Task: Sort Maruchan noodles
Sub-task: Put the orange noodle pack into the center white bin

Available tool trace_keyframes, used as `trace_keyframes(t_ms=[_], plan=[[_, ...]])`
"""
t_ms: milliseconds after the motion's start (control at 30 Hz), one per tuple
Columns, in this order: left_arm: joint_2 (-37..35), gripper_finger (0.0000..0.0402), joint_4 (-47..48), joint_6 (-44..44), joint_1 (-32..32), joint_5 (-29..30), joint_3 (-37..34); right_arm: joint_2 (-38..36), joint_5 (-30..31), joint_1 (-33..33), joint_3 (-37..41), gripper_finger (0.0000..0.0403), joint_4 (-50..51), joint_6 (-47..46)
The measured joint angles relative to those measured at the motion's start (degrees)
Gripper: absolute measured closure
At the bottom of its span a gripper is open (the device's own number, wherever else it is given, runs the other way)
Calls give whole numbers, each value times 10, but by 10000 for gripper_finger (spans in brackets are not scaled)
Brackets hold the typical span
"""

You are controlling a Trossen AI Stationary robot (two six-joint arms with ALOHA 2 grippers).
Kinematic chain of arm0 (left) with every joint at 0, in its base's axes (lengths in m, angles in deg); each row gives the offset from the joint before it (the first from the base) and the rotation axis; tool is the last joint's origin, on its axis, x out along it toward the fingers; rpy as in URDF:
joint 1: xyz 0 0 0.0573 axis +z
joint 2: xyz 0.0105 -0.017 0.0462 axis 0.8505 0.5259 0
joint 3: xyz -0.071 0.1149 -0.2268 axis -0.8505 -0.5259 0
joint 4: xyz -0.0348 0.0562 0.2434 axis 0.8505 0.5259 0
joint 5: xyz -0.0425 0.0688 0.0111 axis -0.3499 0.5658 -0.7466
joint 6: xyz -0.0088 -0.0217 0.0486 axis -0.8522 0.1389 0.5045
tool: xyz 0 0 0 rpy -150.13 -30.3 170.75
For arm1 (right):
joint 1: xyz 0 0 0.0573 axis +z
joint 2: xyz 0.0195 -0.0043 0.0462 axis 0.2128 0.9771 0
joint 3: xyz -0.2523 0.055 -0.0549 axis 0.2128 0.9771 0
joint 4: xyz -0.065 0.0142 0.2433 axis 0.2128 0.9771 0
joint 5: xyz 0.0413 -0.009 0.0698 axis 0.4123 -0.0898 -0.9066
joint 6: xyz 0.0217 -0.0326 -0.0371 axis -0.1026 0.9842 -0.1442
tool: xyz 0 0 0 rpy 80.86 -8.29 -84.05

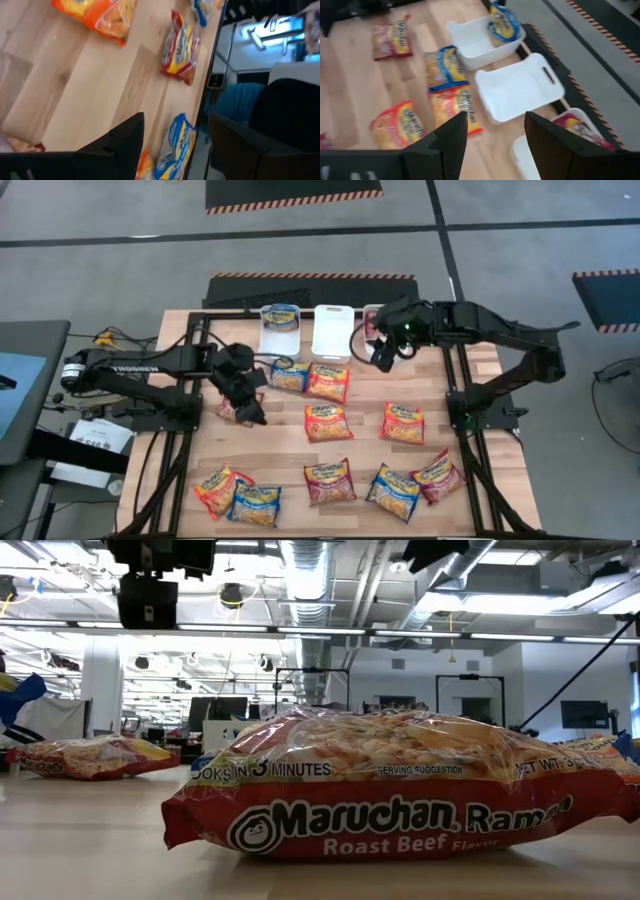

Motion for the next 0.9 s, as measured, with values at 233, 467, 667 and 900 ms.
trace_keyframes(t_ms=[233, 467, 667, 900], plan=[[4, 193, -1, 5, -66, 81, -1, 0, 0, 53, 0, 180, -2, -64], [48, 193, -21, -10, -127, 89, -12, 0, 0, 79, 0, 180, -6, -70], [110, 193, -100, 1, -153, 104, -12, 0, 1, 82, 0, 180, -6, -70], [212, 193, -272, 5, -116, 80, -12, 0, -12, 83, 0, 180, -2, -69]])
